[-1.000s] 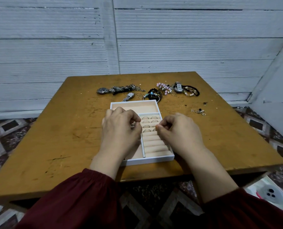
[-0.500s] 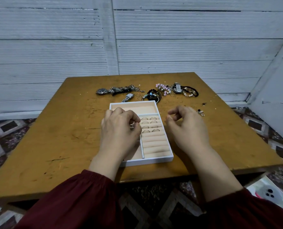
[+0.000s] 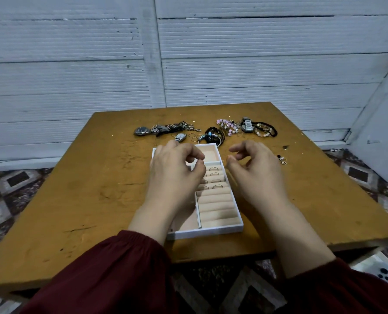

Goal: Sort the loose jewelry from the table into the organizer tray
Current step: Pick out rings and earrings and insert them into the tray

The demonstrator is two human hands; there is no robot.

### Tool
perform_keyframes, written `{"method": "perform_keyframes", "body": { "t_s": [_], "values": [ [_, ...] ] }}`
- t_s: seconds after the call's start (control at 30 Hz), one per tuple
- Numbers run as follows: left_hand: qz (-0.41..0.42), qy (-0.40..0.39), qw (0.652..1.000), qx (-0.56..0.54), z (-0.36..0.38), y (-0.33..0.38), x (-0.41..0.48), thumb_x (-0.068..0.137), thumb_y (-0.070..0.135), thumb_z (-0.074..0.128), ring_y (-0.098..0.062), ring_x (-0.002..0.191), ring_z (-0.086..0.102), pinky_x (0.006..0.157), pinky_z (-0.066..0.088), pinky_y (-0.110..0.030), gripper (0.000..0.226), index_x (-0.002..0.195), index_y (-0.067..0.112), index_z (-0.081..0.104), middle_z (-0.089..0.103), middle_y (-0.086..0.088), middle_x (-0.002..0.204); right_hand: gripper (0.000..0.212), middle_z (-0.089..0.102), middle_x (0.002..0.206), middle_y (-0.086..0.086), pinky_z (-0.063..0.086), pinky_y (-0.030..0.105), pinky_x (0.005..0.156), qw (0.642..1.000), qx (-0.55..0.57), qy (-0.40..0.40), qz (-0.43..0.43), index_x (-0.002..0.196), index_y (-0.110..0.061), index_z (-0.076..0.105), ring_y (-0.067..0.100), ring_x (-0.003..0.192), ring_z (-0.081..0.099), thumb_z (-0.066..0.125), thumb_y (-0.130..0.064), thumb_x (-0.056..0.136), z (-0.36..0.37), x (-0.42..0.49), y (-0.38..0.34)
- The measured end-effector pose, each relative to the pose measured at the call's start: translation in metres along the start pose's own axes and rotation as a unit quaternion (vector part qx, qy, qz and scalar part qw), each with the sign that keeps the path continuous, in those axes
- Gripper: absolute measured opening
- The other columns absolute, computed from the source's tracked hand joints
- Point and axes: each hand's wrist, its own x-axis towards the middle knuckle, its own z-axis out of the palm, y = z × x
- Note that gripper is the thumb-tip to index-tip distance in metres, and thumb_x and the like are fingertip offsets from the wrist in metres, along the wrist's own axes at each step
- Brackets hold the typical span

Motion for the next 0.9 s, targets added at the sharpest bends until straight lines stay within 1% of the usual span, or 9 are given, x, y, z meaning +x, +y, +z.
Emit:
{"method": "perform_keyframes", "body": {
  "t_s": [0.1,0.2,0.33,0.47,0.53,0.6,0.67,0.8,0.9],
  "values": [
    [0.003,0.004,0.999,-0.037,-0.002,-0.001,0.014,0.080,0.020,0.063,-0.016,0.085,0.052,0.075,0.043,-0.033,0.011,0.081,0.031,0.065,0.051,0.013,0.076,0.008,0.062,0.086,-0.008,0.050,0.033,0.067,1.000,0.019,0.007,-0.007,0.089,-0.030,0.062,0.013,0.071,0.054,0.063,-0.027,0.081,0.001,0.017,0.001],
    [-0.003,-0.010,0.999,-0.048,-0.004,-0.002,0.031,0.080,0.019,0.063,-0.012,0.081,0.054,0.071,0.043,-0.030,0.010,0.079,0.029,0.064,0.057,0.010,0.076,0.008,0.063,0.085,-0.006,0.048,0.032,0.068,0.999,0.031,0.010,-0.020,0.090,-0.025,0.066,0.014,0.069,0.052,0.064,-0.024,0.082,0.000,0.041,-0.001],
    [-0.019,-0.010,1.000,-0.016,-0.004,-0.003,0.060,0.080,0.017,0.060,-0.012,0.077,0.056,0.065,0.042,-0.027,0.009,0.078,0.025,0.066,0.060,0.010,0.071,0.009,0.063,0.086,-0.006,0.045,0.029,0.068,0.999,0.022,0.009,-0.022,0.092,-0.023,0.067,0.013,0.078,0.058,0.064,-0.023,0.084,0.003,0.076,-0.001],
    [-0.032,-0.019,0.999,0.028,0.001,-0.014,0.092,0.080,0.018,0.059,-0.015,0.079,0.059,0.064,0.043,-0.028,0.009,0.079,0.025,0.066,0.064,0.009,0.076,0.009,0.063,0.085,-0.008,0.043,0.027,0.064,1.000,0.011,-0.005,-0.010,0.093,-0.025,0.066,0.012,0.081,0.058,0.064,-0.025,0.084,0.018,0.101,0.002],
    [-0.029,-0.038,0.998,0.039,0.006,-0.022,0.107,0.080,0.017,0.058,-0.016,0.079,0.059,0.065,0.045,-0.028,0.011,0.079,0.026,0.065,0.063,0.009,0.077,0.009,0.064,0.086,-0.008,0.040,0.027,0.063,1.000,-0.003,-0.017,-0.008,0.093,-0.027,0.065,0.012,0.081,0.058,0.064,-0.025,0.084,0.028,0.112,0.004],
    [-0.026,-0.065,0.996,0.052,0.012,-0.032,0.121,0.080,0.016,0.059,-0.016,0.081,0.060,0.066,0.045,-0.028,0.012,0.079,0.025,0.066,0.064,0.009,0.077,0.011,0.064,0.086,-0.008,0.044,0.029,0.067,0.999,-0.014,-0.032,-0.009,0.094,-0.026,0.066,0.014,0.083,0.059,0.063,-0.022,0.084,0.038,0.122,0.006],
    [-0.025,-0.098,0.992,0.073,0.018,-0.043,0.134,0.080,0.015,0.060,-0.016,0.084,0.061,0.069,0.048,-0.029,0.013,0.083,0.024,0.069,0.067,0.006,0.082,0.012,0.064,0.085,-0.008,0.047,0.030,0.071,0.998,-0.034,-0.055,-0.011,0.094,-0.025,0.067,0.014,0.085,0.059,0.062,-0.021,0.084,0.047,0.130,0.009],
    [-0.016,-0.158,0.980,0.121,0.028,-0.061,0.154,0.081,0.017,0.065,-0.017,0.086,0.061,0.073,0.049,-0.028,0.009,0.083,0.024,0.071,0.067,0.006,0.083,0.004,0.066,0.083,-0.009,0.045,0.028,0.069,0.988,-0.091,-0.124,-0.003,0.086,-0.027,0.068,0.016,0.086,0.061,0.066,-0.025,0.084,0.065,0.148,0.014],
    [-0.006,-0.193,0.971,0.141,0.033,-0.067,0.165,0.081,0.020,0.068,-0.017,0.086,0.060,0.072,0.047,-0.026,0.007,0.083,0.025,0.071,0.065,0.006,0.081,0.003,0.070,0.089,-0.006,0.046,0.027,0.070,0.977,-0.137,-0.166,0.000,0.080,-0.030,0.068,0.019,0.090,0.063,0.068,-0.030,0.083,0.079,0.156,0.014]
  ]
}}
